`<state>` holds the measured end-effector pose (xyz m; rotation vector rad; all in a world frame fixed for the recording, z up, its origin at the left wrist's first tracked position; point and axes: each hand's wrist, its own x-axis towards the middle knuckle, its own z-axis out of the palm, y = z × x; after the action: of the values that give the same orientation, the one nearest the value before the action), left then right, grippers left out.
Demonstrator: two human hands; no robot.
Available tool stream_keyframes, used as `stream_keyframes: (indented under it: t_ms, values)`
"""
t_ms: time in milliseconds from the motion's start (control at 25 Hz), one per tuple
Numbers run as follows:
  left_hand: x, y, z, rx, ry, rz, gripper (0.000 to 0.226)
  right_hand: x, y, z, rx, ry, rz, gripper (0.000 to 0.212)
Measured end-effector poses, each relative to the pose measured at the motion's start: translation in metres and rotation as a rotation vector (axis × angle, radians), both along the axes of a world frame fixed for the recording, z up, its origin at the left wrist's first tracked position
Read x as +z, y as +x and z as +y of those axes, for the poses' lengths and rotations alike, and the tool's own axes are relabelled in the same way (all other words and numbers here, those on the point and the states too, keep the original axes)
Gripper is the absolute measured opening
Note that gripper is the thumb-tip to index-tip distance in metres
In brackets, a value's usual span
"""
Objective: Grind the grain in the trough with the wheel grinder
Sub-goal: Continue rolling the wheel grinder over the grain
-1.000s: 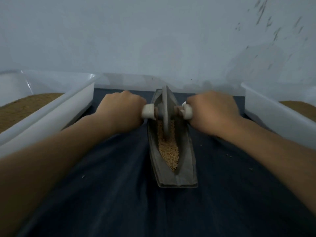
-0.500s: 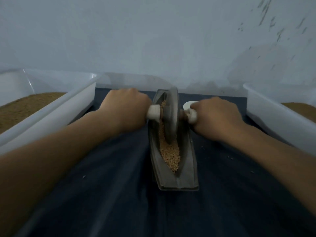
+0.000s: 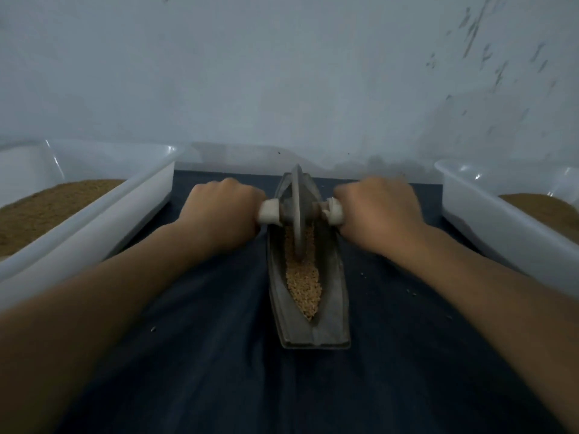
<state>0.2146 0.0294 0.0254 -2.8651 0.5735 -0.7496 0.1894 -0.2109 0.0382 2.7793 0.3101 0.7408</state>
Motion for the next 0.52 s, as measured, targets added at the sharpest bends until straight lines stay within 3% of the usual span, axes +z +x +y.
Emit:
stream_keyframes:
  t_ms: [120, 240, 360, 440, 520]
  values:
    - [-0.009, -0.024, 0.022, -0.163, 0.082, -0.222, 0.016, -0.02, -0.033, -0.021, 0.104, -0.021, -0.267, 0.035]
    - [-0.008, -0.011, 0.009, -0.005, 0.077, -0.128, 0.011, -0.018, -0.006, -0.011, 0.018, -0.01, -0.157, 0.033]
    - [0.012, 0.015, -0.022, 0.156, 0.042, -0.006, 0.014, 0.0, 0.028, 0.008, -0.095, 0.166, 0.038, 0.015]
    - [0.023, 0.018, -0.024, 0.134, 0.099, 0.031, 0.017, 0.0, 0.025, 0.003, -0.093, 0.192, 0.118, 0.011]
    - [0.02, -0.003, -0.01, 0.015, 0.16, 0.03, 0.012, -0.015, -0.006, -0.012, 0.009, 0.129, 0.014, 0.015]
